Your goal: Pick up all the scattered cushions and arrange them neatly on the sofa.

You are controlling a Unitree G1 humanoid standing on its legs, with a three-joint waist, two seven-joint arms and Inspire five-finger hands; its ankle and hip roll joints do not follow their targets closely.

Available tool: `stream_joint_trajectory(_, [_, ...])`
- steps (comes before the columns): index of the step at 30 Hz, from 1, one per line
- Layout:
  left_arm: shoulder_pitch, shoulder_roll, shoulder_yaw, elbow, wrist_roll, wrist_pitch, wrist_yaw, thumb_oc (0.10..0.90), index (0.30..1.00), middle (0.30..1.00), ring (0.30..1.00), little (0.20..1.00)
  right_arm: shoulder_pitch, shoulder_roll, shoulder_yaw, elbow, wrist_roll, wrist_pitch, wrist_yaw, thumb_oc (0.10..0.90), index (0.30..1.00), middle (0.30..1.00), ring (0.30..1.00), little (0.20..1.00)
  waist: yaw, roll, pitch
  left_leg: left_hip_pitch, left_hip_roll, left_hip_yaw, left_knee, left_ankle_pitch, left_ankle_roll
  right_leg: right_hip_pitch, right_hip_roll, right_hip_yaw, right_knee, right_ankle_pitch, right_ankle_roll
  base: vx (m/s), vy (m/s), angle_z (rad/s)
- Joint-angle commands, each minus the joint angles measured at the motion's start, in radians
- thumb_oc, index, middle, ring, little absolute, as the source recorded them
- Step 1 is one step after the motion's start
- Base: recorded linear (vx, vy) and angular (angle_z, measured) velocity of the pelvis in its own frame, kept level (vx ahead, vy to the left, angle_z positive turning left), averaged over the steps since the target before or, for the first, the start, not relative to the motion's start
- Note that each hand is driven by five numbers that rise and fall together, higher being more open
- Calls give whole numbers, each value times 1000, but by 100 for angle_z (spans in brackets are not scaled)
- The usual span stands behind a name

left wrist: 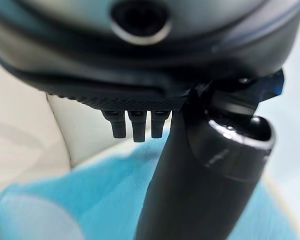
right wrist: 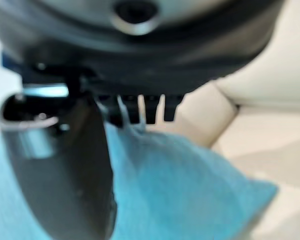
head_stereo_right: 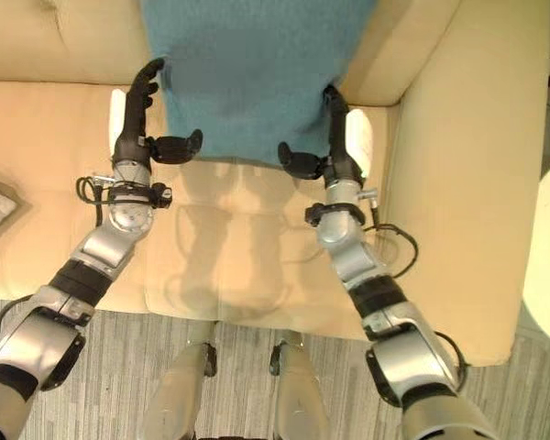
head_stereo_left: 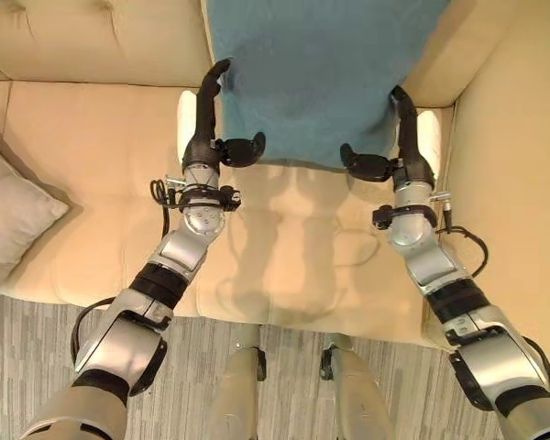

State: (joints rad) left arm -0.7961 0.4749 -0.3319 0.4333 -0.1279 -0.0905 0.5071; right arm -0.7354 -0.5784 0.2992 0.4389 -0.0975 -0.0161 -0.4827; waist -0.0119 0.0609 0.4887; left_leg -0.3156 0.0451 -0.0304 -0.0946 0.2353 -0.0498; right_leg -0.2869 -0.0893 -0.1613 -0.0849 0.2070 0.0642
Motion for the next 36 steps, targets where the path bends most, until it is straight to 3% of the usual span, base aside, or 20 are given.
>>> stream_joint_trajectory(1, [157,107,149,-122,-20,-149,-18,800,900,900,900,900,140,-79,-116,-180,7,-132,21,800,900,900,900,900,15,-71,-188,55,-33,38,7,-178,11,47,-12,6,124,-232,31,70,-44,6])
stream_joint_trajectory(3, [232,113,187,-152,-32,-158,-36,800,900,900,900,900,209,-93,-147,-202,15,-138,47,800,900,900,900,900,16,-75,-200,72,-32,36,7,-184,13,66,-9,5,117,-234,32,76,-43,-3])
stream_joint_trajectory(4, [377,117,247,-203,-40,-166,-75,800,900,900,900,900,321,-115,-198,-231,19,-148,94,800,900,900,900,900,18,-82,-218,102,-29,35,7,-193,16,100,-5,1,111,-243,32,40,-24,-9])
stream_joint_trajectory(5, [377,117,247,-204,-40,-165,-75,800,900,900,900,900,322,-115,-198,-232,19,-147,95,800,900,900,900,900,18,-82,-219,102,-29,35,7,-193,16,99,-5,0,111,-243,32,69,-74,-8])
stream_joint_trajectory(7, [597,71,319,-248,-79,-172,-141,800,900,900,900,900,501,-116,-261,-257,31,-158,177,800,900,900,900,900,27,-87,-249,139,-24,25,11,-202,16,146,-2,-11,99,-254,34,34,-88,-4])
stream_joint_trajectory(11, [845,-20,385,-221,-132,-154,-234,800,900,900,900,900,694,-35,-332,-262,64,-174,265,800,900,900,900,900,39,-86,-283,189,-11,21,22,-213,14,206,7,-26,98,-278,30,15,-106,1])
stream_joint_trajectory(12, [939,-75,403,-202,-150,-137,-268,800,900,900,900,900,764,12,-344,-251,69,-178,301,800,900,900,900,900,46,-81,-294,211,-4,17,26,-212,12,235,12,-34,97,-290,24,7,-122,9])
stream_joint_trajectory(16, [1011,-140,415,-136,-178,-120,-293,800,900,900,900,900,817,53,-342,-212,41,-186,312,800,900,900,900,900,59,-77,-295,219,7,4,39,-196,0,277,29,-46,87,-309,7,-47,-127,18])
stream_joint_trajectory(19, [1039,-172,378,-62,-158,-110,-328,800,900,900,900,900,831,72,-306,-123,12,-186,315,800,900,900,900,900,76,-74,-277,170,5,-26,80,-152,-30,299,37,-84,46,-310,-11,-207,-141,40])
stream_joint_trajectory(21, [1030,-172,363,-38,-147,-109,-332,800,900,900,900,900,823,73,-290,-89,0,-186,307,800,900,900,900,900,77,-75,-268,148,-4,-37,105,-159,-33,289,33,-94,48,-307,-15,-260,-68,49])
stream_joint_trajectory(24, [1026,-191,321,25,-105,-102,-336,800,900,900,900,900,808,87,-240,4,-26,-173,288,800,900,900,900,900,68,-94,-259,178,-34,-11,266,-306,-4,243,-9,-130,66,-275,-21,-293,-10,48])
stream_joint_trajectory(27, [1025,-199,313,35,-111,-100,-335,800,900,900,900,900,805,88,-235,9,-27,-168,283,800,900,900,900,900,61,-93,-262,204,-30,6,292,-330,-1,238,-12,-138,69,-271,-22,-137,38,38])
stream_joint_trajectory(30, [999,-193,264,56,-66,-94,-325,800,900,900,900,900,791,112,-218,79,-28,-157,269,800,900,900,900,900,25,-91,-277,287,-31,84,293,-398,20,217,-30,-183,79,-247,-13,-155,92,48])
stream_joint_trajectory(32, [988,-194,251,59,-58,-91,-326,800,900,900,900,900,778,109,-207,100,-34,-152,269,800,900,900,900,900,21,-88,-279,297,-35,97,264,-403,25,209,-35,-195,83,-239,-11,-109,112,77])
stream_joint_trajectory(33, [966,-195,235,85,-41,-90,-312,800,900,900,900,900,748,119,-181,126,-54,-142,262,800,900,900,900,900,15,-81,-282,329,-48,97,182,-403,40,186,-45,-206,110,-223,6,-159,181,59])
stream_joint_trajectory(36, [942,-179,220,93,-22,-87,-297,800,900,900,900,900,707,141,-149,165,-61,-131,256,800,900,900,900,900,19,-86,-262,325,-64,76,147,-382,64,136,-83,-213,202,-212,29,-208,179,20])
